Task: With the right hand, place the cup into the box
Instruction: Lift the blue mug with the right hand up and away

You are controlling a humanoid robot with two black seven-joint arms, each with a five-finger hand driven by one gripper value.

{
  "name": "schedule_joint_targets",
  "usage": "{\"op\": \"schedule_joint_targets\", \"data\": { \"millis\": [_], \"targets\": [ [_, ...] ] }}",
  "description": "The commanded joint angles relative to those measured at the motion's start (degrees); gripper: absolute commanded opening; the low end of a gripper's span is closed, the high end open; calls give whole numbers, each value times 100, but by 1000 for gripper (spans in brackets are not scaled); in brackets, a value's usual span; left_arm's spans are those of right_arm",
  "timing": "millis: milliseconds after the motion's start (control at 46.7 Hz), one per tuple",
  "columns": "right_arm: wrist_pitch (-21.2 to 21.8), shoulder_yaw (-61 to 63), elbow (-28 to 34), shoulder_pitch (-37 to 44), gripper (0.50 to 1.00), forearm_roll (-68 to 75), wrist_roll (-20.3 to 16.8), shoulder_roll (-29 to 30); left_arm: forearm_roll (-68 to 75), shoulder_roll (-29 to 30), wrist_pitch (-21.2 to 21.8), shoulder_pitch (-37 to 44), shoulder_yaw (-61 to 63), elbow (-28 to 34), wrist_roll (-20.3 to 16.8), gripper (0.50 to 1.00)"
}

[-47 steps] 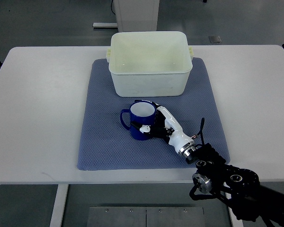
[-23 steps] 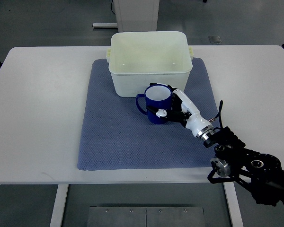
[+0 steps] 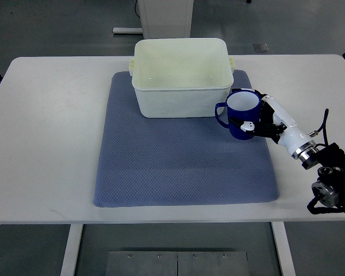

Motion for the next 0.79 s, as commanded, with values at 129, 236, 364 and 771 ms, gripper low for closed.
{"op": "schedule_joint_targets", "data": {
  "millis": [129,236,364,771],
  "targets": [
    [127,-1,302,15,500,34,0,-575,0,0,9,0,-1,1,0,1000],
    [135,7,434,85,500,43,0,-804,0,0,0,0,-1,1,0,1000],
    [214,7,505,278,500,175,0,-979,0,0,0,0,-1,1,0,1000],
    [197,-28,417,1175,500,605,0,-953,0,0,0,0,-1,1,0,1000]
  ]
}}
